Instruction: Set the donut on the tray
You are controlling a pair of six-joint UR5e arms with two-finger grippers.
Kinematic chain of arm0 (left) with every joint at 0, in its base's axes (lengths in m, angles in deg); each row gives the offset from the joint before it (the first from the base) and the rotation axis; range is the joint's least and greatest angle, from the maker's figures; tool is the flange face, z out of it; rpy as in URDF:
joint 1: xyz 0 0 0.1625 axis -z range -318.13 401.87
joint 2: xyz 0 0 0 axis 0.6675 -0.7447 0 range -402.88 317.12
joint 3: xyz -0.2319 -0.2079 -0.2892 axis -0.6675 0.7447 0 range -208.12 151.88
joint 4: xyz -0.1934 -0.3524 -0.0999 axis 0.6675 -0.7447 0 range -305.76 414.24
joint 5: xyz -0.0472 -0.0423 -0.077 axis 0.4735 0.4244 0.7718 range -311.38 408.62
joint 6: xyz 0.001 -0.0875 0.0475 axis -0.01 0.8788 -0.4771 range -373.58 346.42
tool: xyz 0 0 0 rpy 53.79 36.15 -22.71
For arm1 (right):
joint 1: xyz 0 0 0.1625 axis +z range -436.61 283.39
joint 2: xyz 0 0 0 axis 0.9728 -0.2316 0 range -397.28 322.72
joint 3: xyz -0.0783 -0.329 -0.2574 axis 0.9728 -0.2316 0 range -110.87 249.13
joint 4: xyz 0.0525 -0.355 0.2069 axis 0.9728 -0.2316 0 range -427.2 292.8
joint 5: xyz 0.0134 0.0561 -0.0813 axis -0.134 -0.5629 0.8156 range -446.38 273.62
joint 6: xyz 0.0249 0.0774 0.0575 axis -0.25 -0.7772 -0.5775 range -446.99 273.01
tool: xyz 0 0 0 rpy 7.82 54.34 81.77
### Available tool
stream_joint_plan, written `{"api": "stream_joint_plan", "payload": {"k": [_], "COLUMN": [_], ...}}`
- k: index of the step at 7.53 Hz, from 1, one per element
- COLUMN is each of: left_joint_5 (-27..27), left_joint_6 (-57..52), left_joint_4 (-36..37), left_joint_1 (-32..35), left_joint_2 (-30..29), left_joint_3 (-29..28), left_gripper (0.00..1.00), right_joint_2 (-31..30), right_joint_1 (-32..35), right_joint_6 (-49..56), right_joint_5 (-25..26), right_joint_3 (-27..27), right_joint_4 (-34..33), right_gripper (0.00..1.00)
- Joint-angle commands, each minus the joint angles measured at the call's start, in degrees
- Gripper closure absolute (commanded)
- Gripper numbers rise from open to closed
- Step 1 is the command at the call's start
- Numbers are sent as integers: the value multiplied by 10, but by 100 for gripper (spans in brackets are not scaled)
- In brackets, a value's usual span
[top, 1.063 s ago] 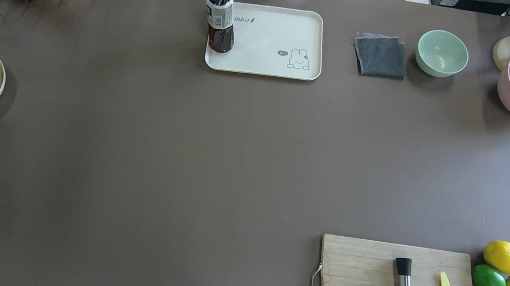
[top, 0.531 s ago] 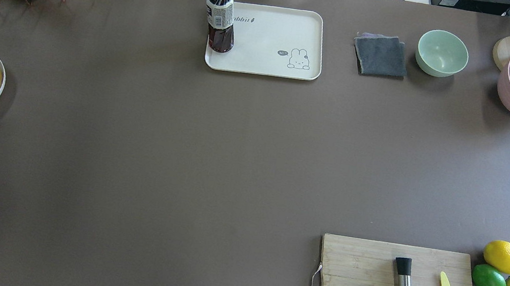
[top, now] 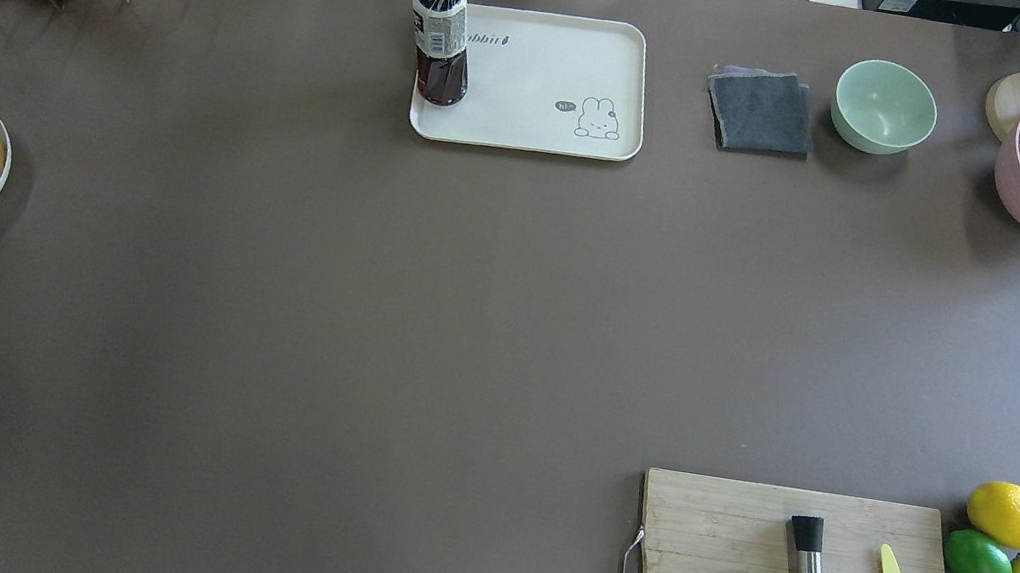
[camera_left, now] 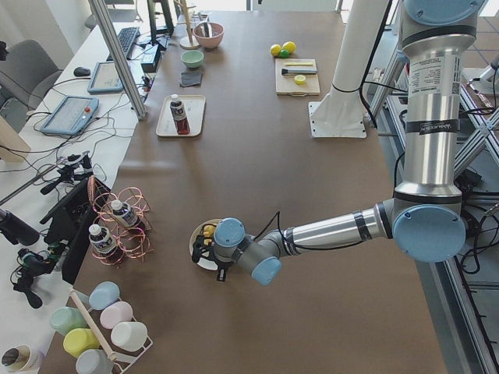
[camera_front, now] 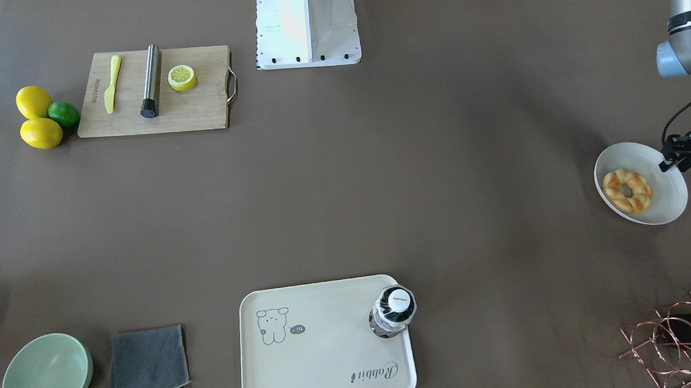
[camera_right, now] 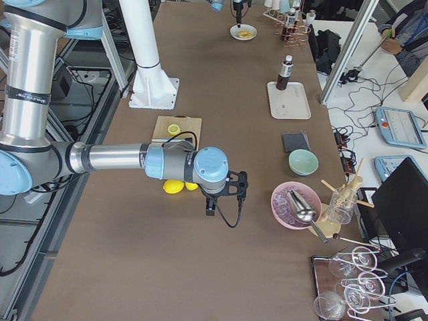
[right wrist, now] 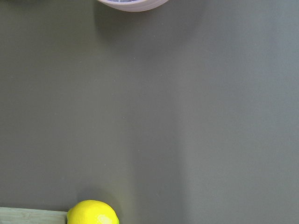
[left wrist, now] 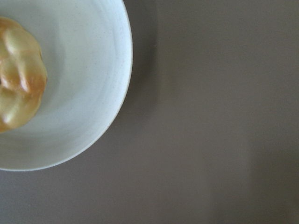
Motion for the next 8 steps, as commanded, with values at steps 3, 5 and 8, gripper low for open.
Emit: {"api": "stream_joint_plan", "payload": {"k": [3, 5, 8], "left_joint_5": [-3, 87, 148], "left_joint_6": [74, 111, 271], "left_joint_4": [4, 45, 53], "left_joint_1": [-4, -4, -18], "left_joint_2": [-15, -30, -53], "left_joint_3": [11, 59, 160], "left_gripper": [100, 100, 100], "right_joint_2": [1, 1, 8], "right_joint_1": [0, 0, -6], "right_joint_6": [0, -1, -9], "right_joint_5": [-16, -16, -16], "right_joint_3": [2, 1, 3], "right_joint_4": [1, 1, 1], "right_gripper": [0, 0, 0]}}
